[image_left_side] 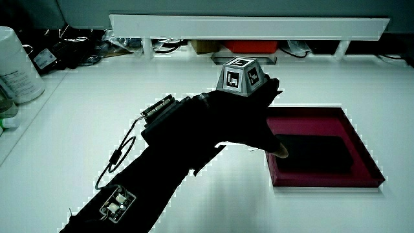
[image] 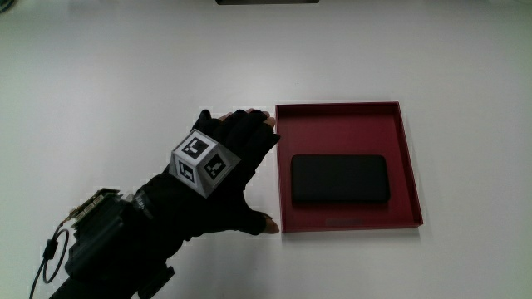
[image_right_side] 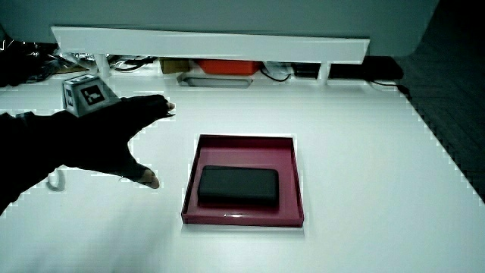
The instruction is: Pick battery from plate
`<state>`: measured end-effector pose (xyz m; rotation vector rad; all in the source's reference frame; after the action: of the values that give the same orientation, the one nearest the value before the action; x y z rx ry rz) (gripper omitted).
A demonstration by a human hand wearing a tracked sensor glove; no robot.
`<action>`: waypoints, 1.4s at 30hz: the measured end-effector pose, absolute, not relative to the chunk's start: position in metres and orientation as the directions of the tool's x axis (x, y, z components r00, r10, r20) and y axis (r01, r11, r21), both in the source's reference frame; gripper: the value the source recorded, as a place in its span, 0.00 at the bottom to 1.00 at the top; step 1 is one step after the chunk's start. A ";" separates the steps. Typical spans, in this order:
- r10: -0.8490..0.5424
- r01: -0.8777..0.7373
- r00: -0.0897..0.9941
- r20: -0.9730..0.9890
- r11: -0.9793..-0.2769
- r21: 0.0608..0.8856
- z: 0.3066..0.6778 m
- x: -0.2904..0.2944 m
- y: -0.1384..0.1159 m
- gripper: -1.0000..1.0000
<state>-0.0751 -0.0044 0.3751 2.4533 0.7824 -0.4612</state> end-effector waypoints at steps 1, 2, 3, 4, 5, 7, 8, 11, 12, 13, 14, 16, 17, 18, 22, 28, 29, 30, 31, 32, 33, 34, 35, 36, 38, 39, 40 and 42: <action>0.448 0.612 0.776 -0.444 -0.705 0.359 0.370 -0.073 -0.005 0.50; 0.447 0.613 0.776 -0.445 -0.700 0.366 0.371 -0.071 -0.007 0.50; 0.435 0.605 0.784 -0.444 -0.697 0.385 0.371 -0.070 -0.008 0.50; 0.444 0.612 0.776 -0.448 -0.702 0.364 0.371 -0.069 -0.009 0.50; 0.436 0.608 0.780 -0.450 -0.698 0.379 0.375 -0.067 -0.011 0.50; 0.433 0.608 0.778 -0.456 -0.700 0.374 0.378 -0.062 -0.014 0.50; 0.423 0.613 0.770 -0.478 -0.699 0.368 0.384 -0.059 -0.016 0.50; 0.447 0.626 0.764 -0.466 -0.688 0.366 0.386 -0.047 -0.021 0.50; 0.437 0.625 0.761 -0.480 -0.693 0.360 0.392 -0.044 -0.023 0.50; 0.445 0.643 0.741 -0.503 -0.685 0.343 0.403 -0.040 -0.025 0.50; 0.427 0.631 0.756 -0.496 -0.678 0.378 0.407 -0.035 -0.026 0.50; 0.398 0.620 0.762 -0.510 -0.677 0.398 0.416 -0.025 -0.029 0.50; 0.437 0.628 0.760 -0.481 -0.684 0.371 0.407 -0.021 -0.030 0.50; 0.455 0.626 0.767 -0.453 -0.687 0.369 0.401 -0.017 -0.030 0.50; 0.418 0.596 0.791 -0.447 -0.692 0.407 0.416 -0.006 -0.034 0.50; 0.370 0.575 0.805 -0.464 -0.679 0.457 0.448 0.007 -0.036 0.50; 0.372 0.578 0.803 -0.466 -0.676 0.457 0.454 0.009 -0.036 0.50; 0.359 0.573 0.807 -0.469 -0.667 0.477 0.460 0.012 -0.036 0.50; 0.355 0.572 0.808 -0.470 -0.664 0.481 0.467 0.015 -0.035 0.50; 0.348 0.568 0.811 -0.470 -0.661 0.490 0.473 0.018 -0.035 0.50; 0.342 0.567 0.812 -0.473 -0.655 0.499 0.478 0.021 -0.035 0.50; 0.342 0.559 0.820 -0.459 -0.652 0.513 0.479 0.024 -0.035 0.50; 0.335 0.553 0.825 -0.455 -0.649 0.523 0.483 0.026 -0.034 0.50; 0.336 0.544 0.833 -0.440 -0.648 0.534 0.486 0.028 -0.034 0.50; 0.335 0.537 0.839 -0.429 -0.639 0.551 0.495 0.032 -0.033 0.50; 0.337 0.531 0.844 -0.418 -0.634 0.562 0.496 0.033 -0.032 0.50; 0.336 0.531 0.844 -0.418 -0.631 0.565 0.500 0.034 -0.031 0.50; 0.317 0.521 0.851 -0.419 -0.612 0.595 0.512 0.036 -0.029 0.50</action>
<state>0.0356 -0.0293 0.5121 2.2749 0.6049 -0.3521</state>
